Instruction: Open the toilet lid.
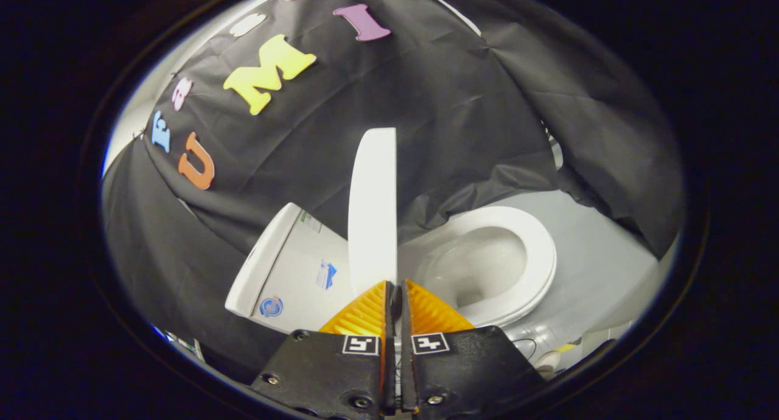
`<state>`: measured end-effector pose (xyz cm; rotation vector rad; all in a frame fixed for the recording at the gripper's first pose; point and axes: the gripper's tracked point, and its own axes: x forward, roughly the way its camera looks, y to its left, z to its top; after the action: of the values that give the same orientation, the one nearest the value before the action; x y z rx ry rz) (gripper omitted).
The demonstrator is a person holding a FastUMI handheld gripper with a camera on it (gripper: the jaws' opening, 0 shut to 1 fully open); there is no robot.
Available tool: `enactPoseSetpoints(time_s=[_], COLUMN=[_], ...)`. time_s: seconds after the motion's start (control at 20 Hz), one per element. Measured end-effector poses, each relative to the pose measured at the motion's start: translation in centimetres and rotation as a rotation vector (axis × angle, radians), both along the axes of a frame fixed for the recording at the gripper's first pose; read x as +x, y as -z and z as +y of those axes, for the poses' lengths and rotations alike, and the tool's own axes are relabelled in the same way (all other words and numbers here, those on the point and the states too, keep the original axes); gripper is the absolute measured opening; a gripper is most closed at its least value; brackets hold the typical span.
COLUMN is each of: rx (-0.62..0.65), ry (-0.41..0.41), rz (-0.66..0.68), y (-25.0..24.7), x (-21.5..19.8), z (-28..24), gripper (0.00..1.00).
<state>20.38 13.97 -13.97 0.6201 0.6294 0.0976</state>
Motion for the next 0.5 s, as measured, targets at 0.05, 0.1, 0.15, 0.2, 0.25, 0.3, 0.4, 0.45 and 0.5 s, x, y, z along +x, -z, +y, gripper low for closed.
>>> enactPoseSetpoints(time_s=[0.05,0.1,0.15,0.2,0.25,0.3,0.4,0.45,0.5], rx=[-0.004,-0.011,-0.025,-0.035,-0.044,-0.050,-0.071,-0.086,-0.097], ry=[-0.004,-0.009,-0.015,-0.021,-0.028,-0.035,-0.050,-0.059,-0.064], rz=[-0.002,-0.005,-0.009,-0.014,-0.018,-0.021,-0.028,-0.031,-0.036], y=[-0.3,-0.5,-0.7,-1.2,-1.5,-1.8,-2.4,-2.6,-2.9], x=[0.1,0.1,0.1,0.1,0.1,0.2,0.4,0.4,0.5], z=[0.3,0.6,0.9,1.4,1.8,2.3,3.3,3.8,4.3], gripper=[0.07,0.07,0.07,0.08,0.08,0.08,0.09,0.09,0.09])
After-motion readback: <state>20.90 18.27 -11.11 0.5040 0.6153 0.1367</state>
